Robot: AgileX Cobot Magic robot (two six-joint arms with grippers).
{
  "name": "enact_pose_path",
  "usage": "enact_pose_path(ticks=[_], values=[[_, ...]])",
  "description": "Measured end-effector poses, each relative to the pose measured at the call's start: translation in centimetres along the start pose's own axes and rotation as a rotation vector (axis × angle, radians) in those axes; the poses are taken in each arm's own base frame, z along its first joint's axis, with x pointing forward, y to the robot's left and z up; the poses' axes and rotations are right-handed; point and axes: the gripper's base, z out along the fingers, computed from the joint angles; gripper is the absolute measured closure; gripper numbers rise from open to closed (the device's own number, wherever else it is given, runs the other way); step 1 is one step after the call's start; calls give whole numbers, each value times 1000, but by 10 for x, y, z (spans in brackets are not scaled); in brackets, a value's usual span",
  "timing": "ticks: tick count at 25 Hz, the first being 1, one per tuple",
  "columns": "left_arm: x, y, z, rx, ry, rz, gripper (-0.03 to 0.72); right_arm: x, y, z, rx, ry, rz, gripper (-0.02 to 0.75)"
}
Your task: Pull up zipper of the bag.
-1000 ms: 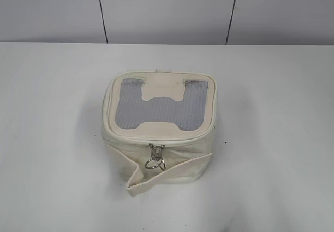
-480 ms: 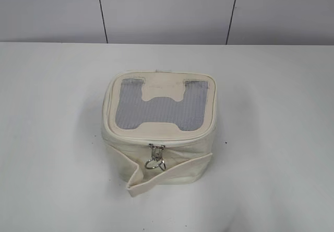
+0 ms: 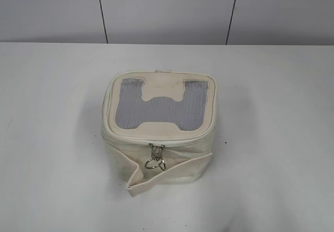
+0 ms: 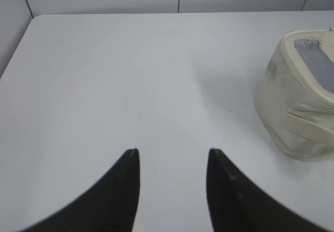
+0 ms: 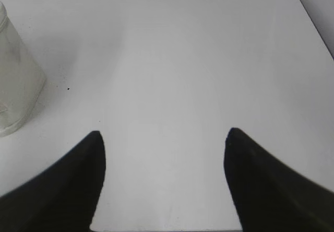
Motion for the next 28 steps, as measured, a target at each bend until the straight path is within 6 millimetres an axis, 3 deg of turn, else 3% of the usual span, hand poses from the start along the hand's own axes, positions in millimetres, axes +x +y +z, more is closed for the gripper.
enact_pose_path(ticks=[28], values=[[0, 0, 0, -15, -1, -7, 381, 0, 0, 0, -2, 1, 1, 183]])
